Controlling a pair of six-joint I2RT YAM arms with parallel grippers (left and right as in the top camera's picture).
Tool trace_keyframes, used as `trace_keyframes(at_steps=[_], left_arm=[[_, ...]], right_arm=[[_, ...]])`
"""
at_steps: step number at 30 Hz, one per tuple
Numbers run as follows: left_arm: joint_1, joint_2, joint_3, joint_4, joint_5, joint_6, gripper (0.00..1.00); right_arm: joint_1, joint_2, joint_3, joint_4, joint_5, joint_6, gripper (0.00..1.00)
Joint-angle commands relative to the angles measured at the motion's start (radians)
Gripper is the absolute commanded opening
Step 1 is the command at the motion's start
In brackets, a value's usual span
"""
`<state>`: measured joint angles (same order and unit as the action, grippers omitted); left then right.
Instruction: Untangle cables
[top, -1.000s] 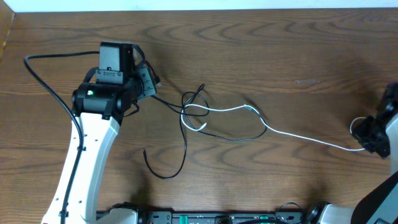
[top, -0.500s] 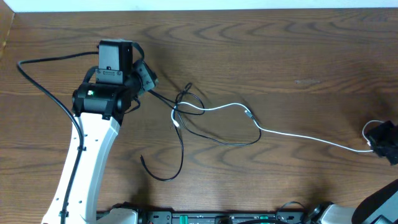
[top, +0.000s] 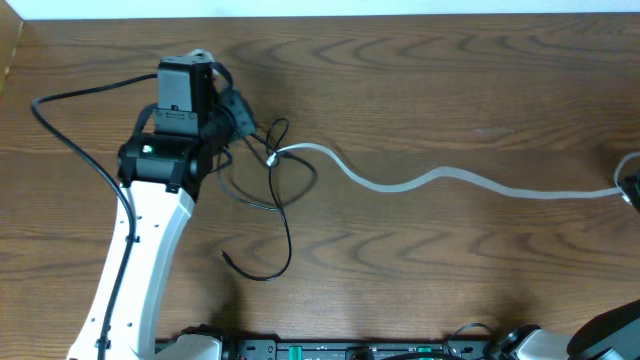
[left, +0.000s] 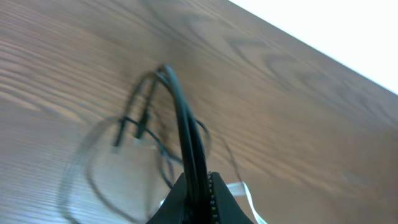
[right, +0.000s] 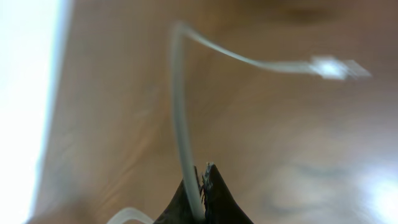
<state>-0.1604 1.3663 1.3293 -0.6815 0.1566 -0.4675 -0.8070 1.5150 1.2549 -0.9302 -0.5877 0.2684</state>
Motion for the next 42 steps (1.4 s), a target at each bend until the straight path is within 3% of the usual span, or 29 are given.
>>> trace_keyframes(at_steps=[1, 5, 12, 15, 24, 31, 39, 42], left_arm=[[-0.054, -0.005, 0.01, -0.013, 0.15, 0.03, 0.07], [-0.153, 0.002, 0.01, -0.045, 0.157, 0.111, 0.08], [-0.25, 0.023, 0.01, -0.12, 0.113, 0.209, 0.08], [-0.253, 0.026, 0.01, -0.158, 0.112, 0.254, 0.08], [-0.253, 0.026, 0.01, -0.2, 0.064, 0.275, 0.08], [-0.253, 0.025, 0.01, -0.201, 0.064, 0.275, 0.07], [-0.253, 0.025, 0.01, -0.219, 0.063, 0.275, 0.08], [-0.253, 0.025, 0.01, -0.225, 0.063, 0.276, 0.08]], right_arm=[[0.021, -0.003, 0.026, -0.005, -0.344, -0.153, 0.01], [0.088, -0.017, 0.026, -0.059, -0.364, -0.283, 0.01], [0.223, -0.018, 0.026, -0.163, -0.156, -0.36, 0.01], [0.33, -0.018, 0.026, -0.213, -0.031, -0.363, 0.01], [0.689, -0.016, 0.022, -0.215, 0.05, -0.4, 0.01], [0.961, 0.003, -0.037, -0.11, 0.212, -0.259, 0.07], [1.174, 0.09, -0.094, 0.006, 0.347, -0.087, 0.04], [1.221, 0.142, -0.095, 0.006, 0.43, -0.028, 0.15]])
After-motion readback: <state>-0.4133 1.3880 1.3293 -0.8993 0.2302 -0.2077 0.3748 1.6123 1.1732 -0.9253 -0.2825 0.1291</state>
